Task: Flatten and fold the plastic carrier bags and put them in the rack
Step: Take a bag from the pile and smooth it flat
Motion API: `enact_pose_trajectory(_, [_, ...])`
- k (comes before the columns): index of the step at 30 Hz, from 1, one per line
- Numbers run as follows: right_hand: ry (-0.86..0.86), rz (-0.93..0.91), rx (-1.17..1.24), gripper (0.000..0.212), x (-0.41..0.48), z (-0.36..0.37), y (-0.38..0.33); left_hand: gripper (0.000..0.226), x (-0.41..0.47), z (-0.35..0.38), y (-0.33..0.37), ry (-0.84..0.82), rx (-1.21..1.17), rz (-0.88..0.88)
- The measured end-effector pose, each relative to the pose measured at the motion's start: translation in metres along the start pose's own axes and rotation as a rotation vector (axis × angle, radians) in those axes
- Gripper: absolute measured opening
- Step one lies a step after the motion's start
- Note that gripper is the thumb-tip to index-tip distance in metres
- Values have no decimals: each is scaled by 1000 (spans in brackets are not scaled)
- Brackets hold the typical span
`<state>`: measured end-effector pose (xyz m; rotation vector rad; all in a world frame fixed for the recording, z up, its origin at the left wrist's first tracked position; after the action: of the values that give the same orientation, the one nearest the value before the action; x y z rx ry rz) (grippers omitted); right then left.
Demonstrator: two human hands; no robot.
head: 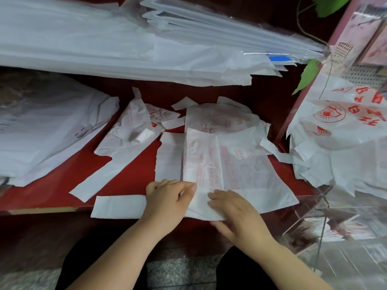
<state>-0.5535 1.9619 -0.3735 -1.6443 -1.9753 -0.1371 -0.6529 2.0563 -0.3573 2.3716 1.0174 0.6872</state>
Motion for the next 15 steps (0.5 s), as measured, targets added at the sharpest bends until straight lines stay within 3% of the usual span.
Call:
enact_pose_trajectory(3, [128,72,75,23,-3,-3,10,91,-17,1,-1,-100,99,114])
enact_pose_trajectory(4, [138,101,112,23,-4,-4,12,92,-23,2,-5,-102,115,150])
enact_pose_trajectory(6, [116,162,220,18,-5,-5,15,72,-31,7,-7,-88,165,264])
enact_pose_trajectory(9, [69,304,396,31,-6,-7,24,45,-32,12,-1,-93,99,338])
enact_pose_trajectory(12, [45,446,461,19,-6,-10,33,49,-24,4,-1,5,-132,192])
enact_pose_trajectory(15, [31,530,476,16,0,-14,36,35,-17,7,-8,-8,-184,116])
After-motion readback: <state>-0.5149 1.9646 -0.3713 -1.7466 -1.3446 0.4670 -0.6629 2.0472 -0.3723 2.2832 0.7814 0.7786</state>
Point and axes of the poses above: each hand's wrist, its own x-axis towards the middle knuckle, its own z-axis out of the palm, y = z × x, the point moved 8 cm from there along x, towards the middle knuckle
